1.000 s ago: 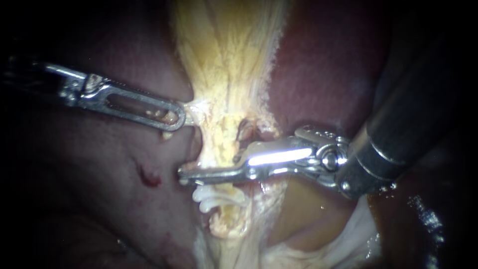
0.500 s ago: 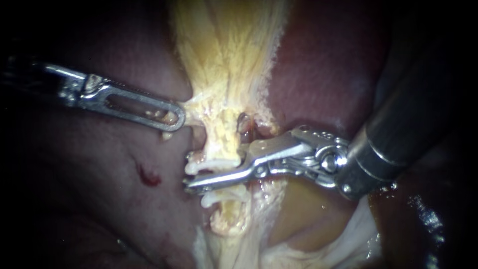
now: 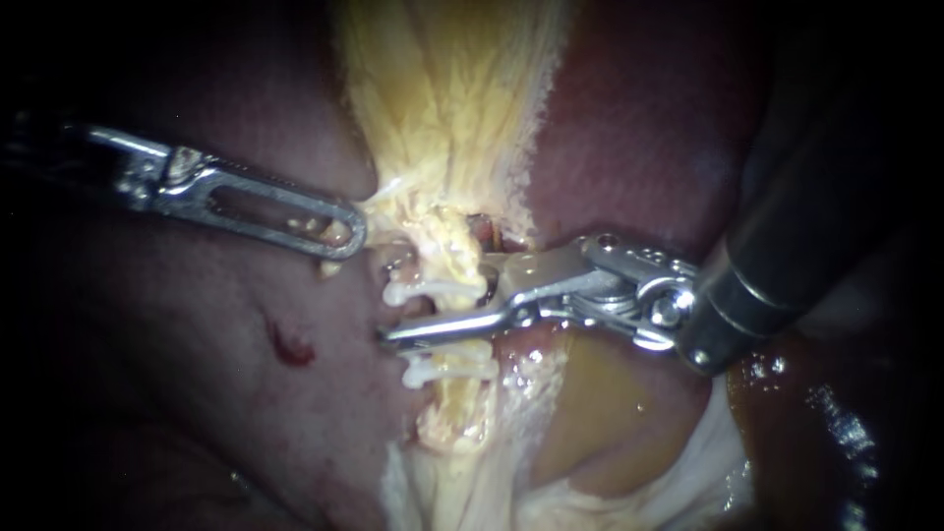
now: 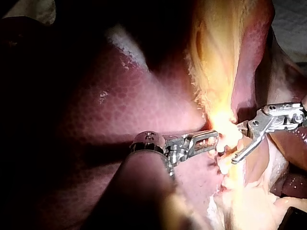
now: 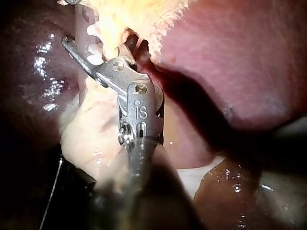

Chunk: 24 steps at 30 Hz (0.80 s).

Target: Going back third clip left tube

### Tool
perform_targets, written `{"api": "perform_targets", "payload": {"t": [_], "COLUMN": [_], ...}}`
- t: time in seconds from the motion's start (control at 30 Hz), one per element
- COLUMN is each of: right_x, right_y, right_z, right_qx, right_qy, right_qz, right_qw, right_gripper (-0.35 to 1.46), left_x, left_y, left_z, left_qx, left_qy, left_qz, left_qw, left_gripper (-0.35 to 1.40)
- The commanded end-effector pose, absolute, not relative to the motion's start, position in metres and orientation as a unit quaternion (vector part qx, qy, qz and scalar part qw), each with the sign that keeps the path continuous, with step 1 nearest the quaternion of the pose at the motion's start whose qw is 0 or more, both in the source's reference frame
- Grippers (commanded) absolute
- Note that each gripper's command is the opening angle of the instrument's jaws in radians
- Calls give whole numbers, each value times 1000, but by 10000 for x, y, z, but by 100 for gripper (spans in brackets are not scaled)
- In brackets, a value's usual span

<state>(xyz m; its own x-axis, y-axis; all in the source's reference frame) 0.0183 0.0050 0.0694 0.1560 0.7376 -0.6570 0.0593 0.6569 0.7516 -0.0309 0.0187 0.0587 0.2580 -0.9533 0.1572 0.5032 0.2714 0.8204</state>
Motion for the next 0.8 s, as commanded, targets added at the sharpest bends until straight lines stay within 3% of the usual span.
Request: {"api": "perform_targets", "payload": {"t": [0.03, 0.47, 0.8], "right_x": [180, 147, 98], "right_y": [51, 50, 52], "right_z": [695, 689, 669], "right_qx": [331, 304, 273], "right_qy": [597, 593, 597], "right_qz": [245, 215, 182], "right_qw": [688, 714, 732], "right_gripper": [50, 50, 50], "left_x": [-309, -309, -308], "left_y": [187, 186, 185], "left_z": [588, 590, 590], "left_qx": [330, 330, 330], "left_qy": [-340, -341, -341], "left_qz": [-505, -505, -505], "left_qw": [721, 721, 721], "left_gripper": [-35, -35, -35]}}
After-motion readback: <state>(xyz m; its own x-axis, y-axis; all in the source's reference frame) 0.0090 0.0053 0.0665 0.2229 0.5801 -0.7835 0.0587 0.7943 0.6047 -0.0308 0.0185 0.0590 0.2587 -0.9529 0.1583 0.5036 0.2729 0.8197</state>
